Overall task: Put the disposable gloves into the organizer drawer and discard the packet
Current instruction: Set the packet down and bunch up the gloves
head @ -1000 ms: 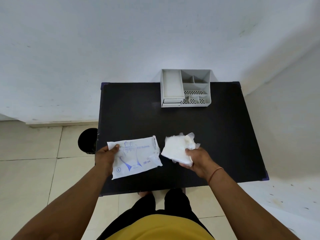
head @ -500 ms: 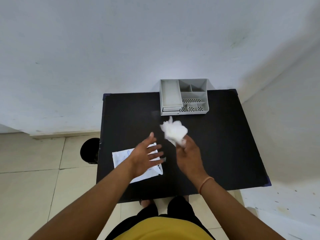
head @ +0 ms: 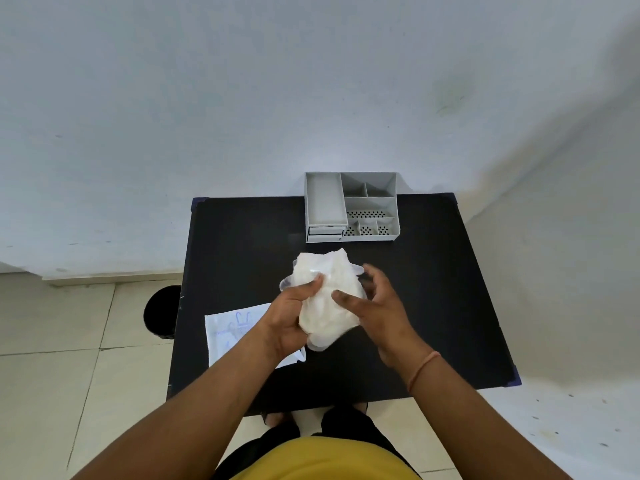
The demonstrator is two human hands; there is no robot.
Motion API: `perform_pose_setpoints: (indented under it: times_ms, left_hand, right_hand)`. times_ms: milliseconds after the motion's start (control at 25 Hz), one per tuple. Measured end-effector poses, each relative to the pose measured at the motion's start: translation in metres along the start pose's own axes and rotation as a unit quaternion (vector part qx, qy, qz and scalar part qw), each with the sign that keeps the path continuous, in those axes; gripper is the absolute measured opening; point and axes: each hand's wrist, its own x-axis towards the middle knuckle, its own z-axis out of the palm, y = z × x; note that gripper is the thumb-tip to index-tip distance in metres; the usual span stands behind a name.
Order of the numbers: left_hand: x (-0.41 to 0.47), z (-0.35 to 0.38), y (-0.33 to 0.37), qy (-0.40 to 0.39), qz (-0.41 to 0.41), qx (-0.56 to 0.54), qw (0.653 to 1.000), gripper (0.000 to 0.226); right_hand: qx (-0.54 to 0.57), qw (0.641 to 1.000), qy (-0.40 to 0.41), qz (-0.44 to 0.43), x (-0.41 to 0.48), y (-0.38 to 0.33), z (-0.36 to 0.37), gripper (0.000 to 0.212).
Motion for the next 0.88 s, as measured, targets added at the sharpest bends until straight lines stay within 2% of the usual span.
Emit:
perform_pose_setpoints:
  times_ms: [80, 160, 240, 320, 360, 440, 480, 560, 640, 720, 800, 880]
  left_hand:
    - [0.003, 0.008, -0.010, -0.026, 0.020, 0.025, 0.999, 0.033]
    - [0.005, 0.018, -0.016, -0.019, 0.060, 0.074, 0.995, 0.032]
    - [0.010, 0.027, -0.016, 0.015, 0.081, 0.123, 0.989, 0.042]
    - [0.016, 0.039, -0.016, 0.056, 0.090, 0.166, 0.980, 0.039]
    - [0.019, 0.043, -0.016, 0.084, 0.095, 0.164, 0.978, 0.034]
    - [0.025, 0.050, -0.015, 0.126, 0.098, 0.108, 0.981, 0.030]
    - [0.027, 0.051, -0.013, 0.130, 0.100, 0.075, 0.984, 0.035]
    - [0.028, 0.055, -0.013, 0.121, 0.102, 0.018, 0.987, 0.046]
    - [0.030, 0.062, -0.017, 0.106, 0.105, -0.015, 0.989, 0.048]
    - [0.031, 0.069, -0.023, 0.084, 0.115, -0.014, 0.990, 0.054]
    - [0.028, 0.072, -0.022, 0.065, 0.123, 0.029, 0.990, 0.063]
    - [0.019, 0.071, -0.014, 0.037, 0.116, 0.087, 0.989, 0.074]
  right_hand:
    - [0.120, 0.988, -0.042, 0.089, 0.003, -0.002, -0.011, 0.046]
    - [0.123, 0.988, -0.042, 0.089, 0.004, 0.000, -0.022, 0.032]
    - [0.113, 0.991, -0.027, 0.060, 0.003, -0.001, -0.032, 0.025]
    - [0.098, 0.994, -0.026, 0.032, 0.005, -0.005, -0.043, 0.023]
    - [0.119, 0.991, -0.050, 0.035, 0.007, -0.007, -0.050, 0.026]
    - [0.227, 0.961, -0.133, 0.081, 0.009, -0.012, -0.063, 0.038]
    - [0.265, 0.944, -0.167, 0.099, 0.009, -0.015, -0.068, 0.042]
    - [0.267, 0.939, -0.199, 0.088, 0.014, -0.014, -0.075, 0.041]
    - [0.249, 0.949, -0.187, 0.058, 0.021, -0.007, -0.076, 0.041]
    - [0.237, 0.962, -0.132, 0.044, 0.029, -0.005, -0.075, 0.036]
    - [0.224, 0.970, -0.086, 0.044, 0.036, -0.007, -0.080, 0.029]
    - [0.209, 0.972, -0.089, 0.053, 0.043, -0.013, -0.097, 0.028]
